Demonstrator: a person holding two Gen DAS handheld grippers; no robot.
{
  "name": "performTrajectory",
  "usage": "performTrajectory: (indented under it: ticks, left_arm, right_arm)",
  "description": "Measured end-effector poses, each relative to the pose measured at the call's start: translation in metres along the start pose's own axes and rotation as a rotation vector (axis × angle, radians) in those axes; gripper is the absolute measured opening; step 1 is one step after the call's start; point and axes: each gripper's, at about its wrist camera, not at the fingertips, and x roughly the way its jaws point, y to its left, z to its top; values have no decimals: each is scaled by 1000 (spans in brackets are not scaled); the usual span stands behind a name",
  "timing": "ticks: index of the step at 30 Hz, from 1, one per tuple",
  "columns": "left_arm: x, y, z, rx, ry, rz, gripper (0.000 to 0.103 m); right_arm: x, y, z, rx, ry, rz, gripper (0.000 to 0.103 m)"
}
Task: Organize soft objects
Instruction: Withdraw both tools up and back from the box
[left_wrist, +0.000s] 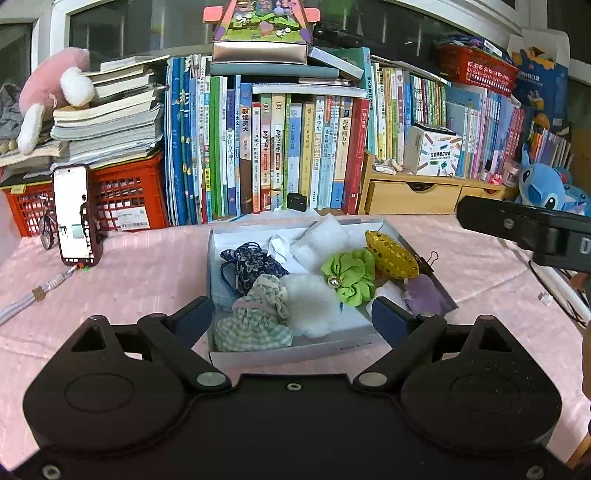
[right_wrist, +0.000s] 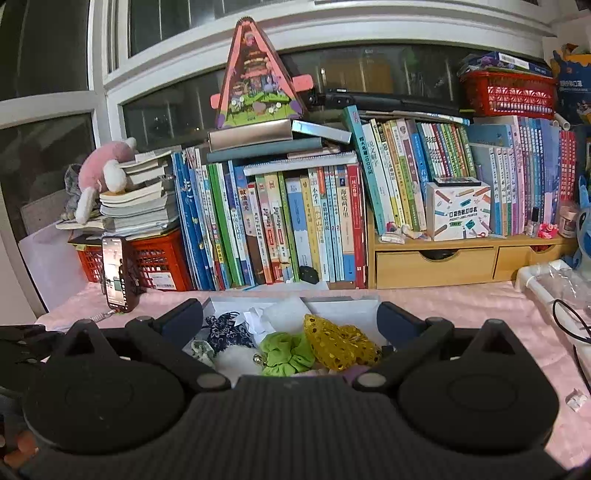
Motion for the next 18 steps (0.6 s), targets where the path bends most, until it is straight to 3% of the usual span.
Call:
performTrajectory:
  ticks: [10, 18]
  left_arm:
    - [-24, 3, -19, -33, -37, -28, 94]
    - [-53, -2, -45, -1, -103, -42, 95]
  right_arm:
    - [-34, 2, -19, -22, -66, 11, 103]
    - [-61, 7, -37, -50, -121, 0, 103]
